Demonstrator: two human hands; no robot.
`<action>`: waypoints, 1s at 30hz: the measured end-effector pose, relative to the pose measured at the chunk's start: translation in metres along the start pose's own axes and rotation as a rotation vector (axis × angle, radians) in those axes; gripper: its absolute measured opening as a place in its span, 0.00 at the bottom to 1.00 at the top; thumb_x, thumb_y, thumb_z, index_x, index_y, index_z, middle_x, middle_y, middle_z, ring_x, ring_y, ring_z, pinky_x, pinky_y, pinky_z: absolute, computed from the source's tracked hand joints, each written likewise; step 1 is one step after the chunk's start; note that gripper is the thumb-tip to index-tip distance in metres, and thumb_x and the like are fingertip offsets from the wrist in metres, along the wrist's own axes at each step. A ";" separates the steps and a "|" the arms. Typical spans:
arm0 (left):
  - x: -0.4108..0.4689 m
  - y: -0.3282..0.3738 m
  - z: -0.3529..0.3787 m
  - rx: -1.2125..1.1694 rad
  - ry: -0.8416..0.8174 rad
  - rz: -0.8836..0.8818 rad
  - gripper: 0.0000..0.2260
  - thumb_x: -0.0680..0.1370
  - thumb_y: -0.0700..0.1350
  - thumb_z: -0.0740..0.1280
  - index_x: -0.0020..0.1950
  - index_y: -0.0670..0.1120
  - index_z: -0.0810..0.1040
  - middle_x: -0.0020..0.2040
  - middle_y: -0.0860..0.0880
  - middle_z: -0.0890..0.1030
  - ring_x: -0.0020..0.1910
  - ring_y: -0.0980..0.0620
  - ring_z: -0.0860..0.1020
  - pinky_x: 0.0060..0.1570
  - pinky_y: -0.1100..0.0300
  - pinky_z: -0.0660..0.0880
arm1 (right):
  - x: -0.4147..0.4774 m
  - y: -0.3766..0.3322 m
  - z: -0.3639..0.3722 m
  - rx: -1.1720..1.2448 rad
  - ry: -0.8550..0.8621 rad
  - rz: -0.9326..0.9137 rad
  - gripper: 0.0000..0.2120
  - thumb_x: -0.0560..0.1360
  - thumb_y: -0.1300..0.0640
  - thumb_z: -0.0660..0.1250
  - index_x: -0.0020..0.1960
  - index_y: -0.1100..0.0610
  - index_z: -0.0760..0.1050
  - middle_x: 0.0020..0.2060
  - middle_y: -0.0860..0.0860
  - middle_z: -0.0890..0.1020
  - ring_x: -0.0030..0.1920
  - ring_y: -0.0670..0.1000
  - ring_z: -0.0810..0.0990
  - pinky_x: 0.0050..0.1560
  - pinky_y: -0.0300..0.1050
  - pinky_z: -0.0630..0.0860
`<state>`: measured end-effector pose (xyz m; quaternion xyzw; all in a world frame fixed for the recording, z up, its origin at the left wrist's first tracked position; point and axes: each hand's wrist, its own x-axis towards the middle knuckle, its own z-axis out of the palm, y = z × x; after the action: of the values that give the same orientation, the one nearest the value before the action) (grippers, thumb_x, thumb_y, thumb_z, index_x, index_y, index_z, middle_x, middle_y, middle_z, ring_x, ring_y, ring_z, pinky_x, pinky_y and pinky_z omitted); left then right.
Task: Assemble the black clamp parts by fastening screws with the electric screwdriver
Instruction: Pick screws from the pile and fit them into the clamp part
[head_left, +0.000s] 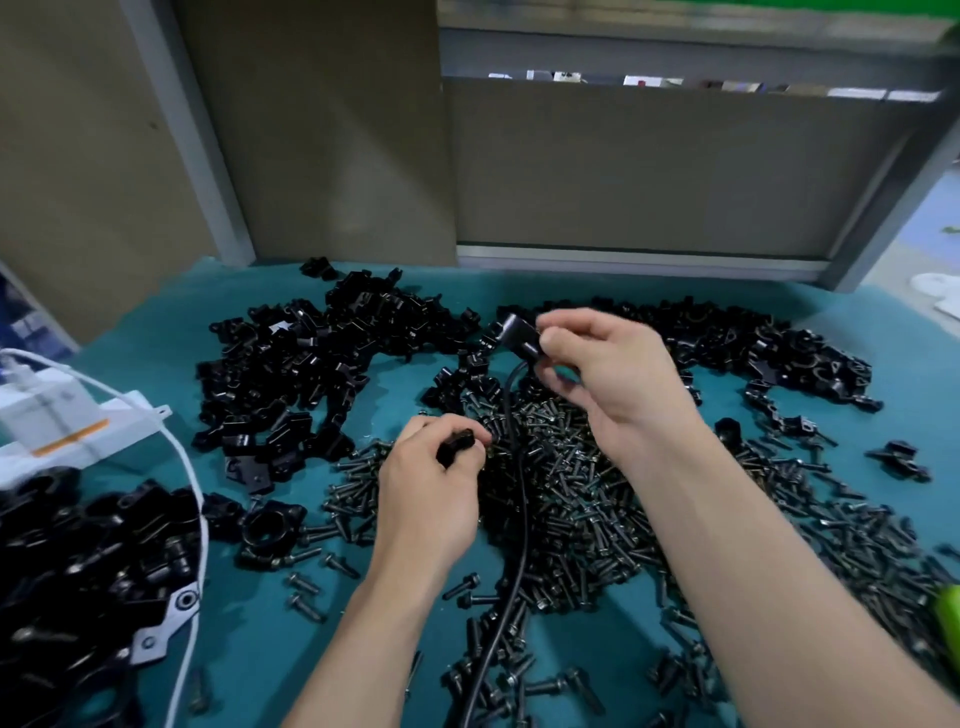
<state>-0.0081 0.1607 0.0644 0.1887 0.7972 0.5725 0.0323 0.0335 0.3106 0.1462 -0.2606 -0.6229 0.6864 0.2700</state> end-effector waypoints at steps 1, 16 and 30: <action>-0.002 0.002 -0.001 -0.030 0.004 0.018 0.14 0.80 0.41 0.71 0.42 0.60 0.83 0.48 0.62 0.79 0.43 0.65 0.77 0.40 0.76 0.70 | -0.017 0.002 -0.008 0.096 -0.026 0.069 0.12 0.76 0.70 0.71 0.40 0.57 0.87 0.36 0.51 0.88 0.35 0.48 0.85 0.46 0.44 0.84; -0.020 0.013 0.006 -0.246 -0.243 0.220 0.10 0.72 0.58 0.71 0.42 0.52 0.85 0.43 0.55 0.81 0.44 0.55 0.80 0.48 0.57 0.72 | -0.086 0.056 -0.037 0.137 0.005 0.149 0.07 0.80 0.68 0.69 0.46 0.61 0.83 0.38 0.55 0.87 0.37 0.51 0.84 0.41 0.44 0.83; -0.021 0.012 0.005 -0.140 -0.262 0.171 0.09 0.66 0.56 0.70 0.39 0.53 0.84 0.42 0.55 0.83 0.44 0.57 0.81 0.48 0.60 0.72 | -0.078 0.062 -0.042 0.180 -0.036 0.114 0.05 0.78 0.61 0.73 0.53 0.54 0.84 0.34 0.49 0.83 0.31 0.49 0.80 0.36 0.43 0.80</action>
<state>0.0154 0.1615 0.0700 0.3259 0.7256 0.5977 0.1002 0.1159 0.2812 0.0828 -0.2581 -0.5477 0.7584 0.2413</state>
